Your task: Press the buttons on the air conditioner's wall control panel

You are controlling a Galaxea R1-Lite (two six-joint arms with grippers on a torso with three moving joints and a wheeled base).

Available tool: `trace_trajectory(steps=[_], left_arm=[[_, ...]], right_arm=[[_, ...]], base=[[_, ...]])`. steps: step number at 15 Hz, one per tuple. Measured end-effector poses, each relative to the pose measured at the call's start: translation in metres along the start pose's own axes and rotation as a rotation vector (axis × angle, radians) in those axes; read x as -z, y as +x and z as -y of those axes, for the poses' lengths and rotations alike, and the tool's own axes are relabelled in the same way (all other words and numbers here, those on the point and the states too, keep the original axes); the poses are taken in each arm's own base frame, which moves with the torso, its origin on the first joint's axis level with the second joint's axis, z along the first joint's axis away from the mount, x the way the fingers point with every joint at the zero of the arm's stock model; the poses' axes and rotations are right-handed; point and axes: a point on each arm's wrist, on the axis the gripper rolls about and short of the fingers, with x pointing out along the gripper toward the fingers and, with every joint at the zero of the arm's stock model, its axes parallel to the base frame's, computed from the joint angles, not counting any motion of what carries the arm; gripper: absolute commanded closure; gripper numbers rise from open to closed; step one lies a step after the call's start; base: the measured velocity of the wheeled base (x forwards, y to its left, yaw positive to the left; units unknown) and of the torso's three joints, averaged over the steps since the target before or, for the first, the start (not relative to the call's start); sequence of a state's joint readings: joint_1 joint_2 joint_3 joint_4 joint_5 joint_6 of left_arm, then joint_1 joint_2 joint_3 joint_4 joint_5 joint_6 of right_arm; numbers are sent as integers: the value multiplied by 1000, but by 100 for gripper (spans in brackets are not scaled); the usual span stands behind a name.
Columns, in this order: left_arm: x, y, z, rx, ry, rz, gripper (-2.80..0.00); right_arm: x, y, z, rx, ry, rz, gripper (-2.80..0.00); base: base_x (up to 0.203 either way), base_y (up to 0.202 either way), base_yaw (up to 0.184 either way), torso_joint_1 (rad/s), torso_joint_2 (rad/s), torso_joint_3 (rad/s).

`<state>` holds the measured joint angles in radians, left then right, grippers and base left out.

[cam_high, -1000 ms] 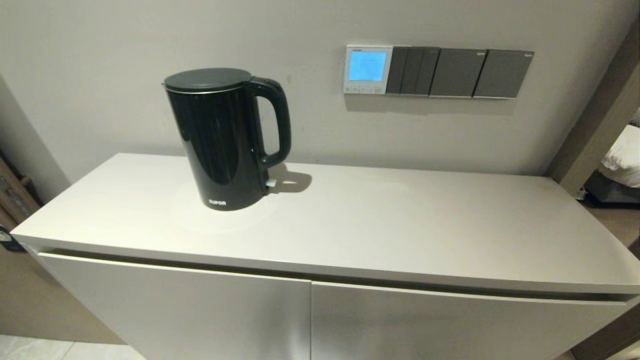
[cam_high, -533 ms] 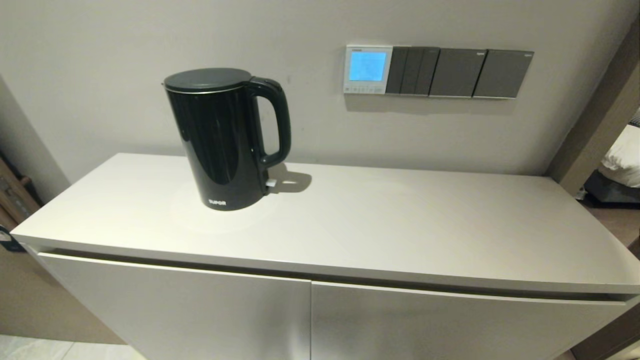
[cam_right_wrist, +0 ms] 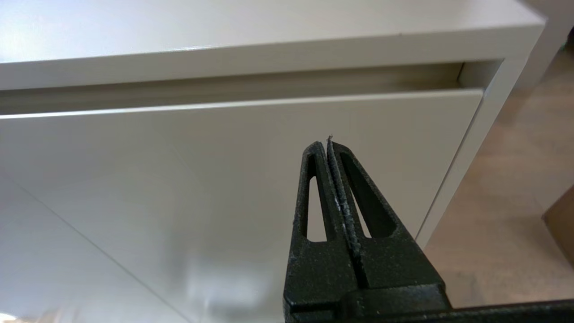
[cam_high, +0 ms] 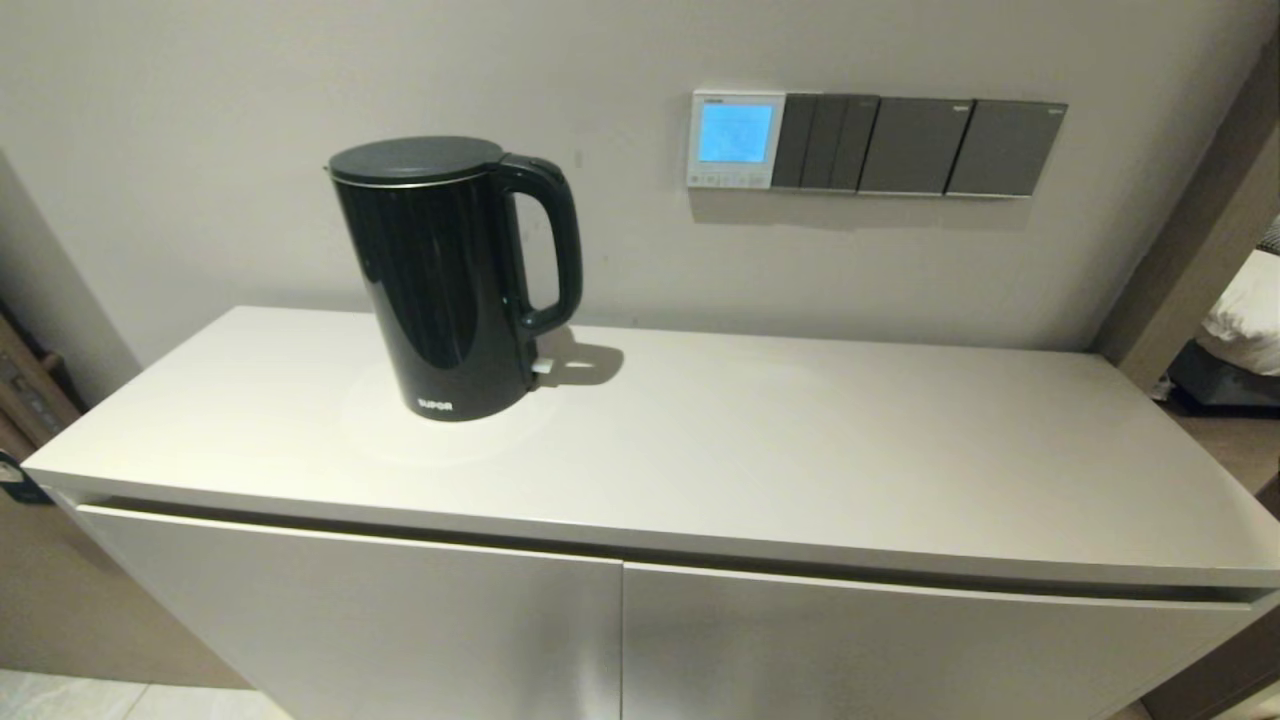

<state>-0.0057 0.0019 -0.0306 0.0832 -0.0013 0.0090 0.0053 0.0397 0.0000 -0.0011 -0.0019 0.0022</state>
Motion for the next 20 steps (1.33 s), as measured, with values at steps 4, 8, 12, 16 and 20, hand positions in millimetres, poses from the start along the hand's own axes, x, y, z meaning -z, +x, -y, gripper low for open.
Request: trace_trajectory(steps=[4, 8, 12, 16, 20], left_arm=[[0, 0, 0, 1, 0, -1, 0], [0, 0, 0, 1, 0, -1, 0], [0, 0, 0, 1, 0, -1, 0], [0, 0, 0, 1, 0, 0, 0], [0, 0, 0, 1, 0, -1, 0]], right_arm=[[1, -2, 0, 2, 5, 24, 0], [2, -3, 0, 2, 14, 29, 0], [2, -3, 0, 2, 16, 29, 0], [2, -3, 0, 2, 16, 29, 0], [2, -3, 0, 2, 16, 29, 0]], base=[[0, 0, 0, 0, 0, 0], [0, 0, 0, 0, 0, 0], [0, 0, 0, 0, 0, 0], [0, 0, 0, 0, 0, 0], [0, 0, 0, 0, 0, 0]])
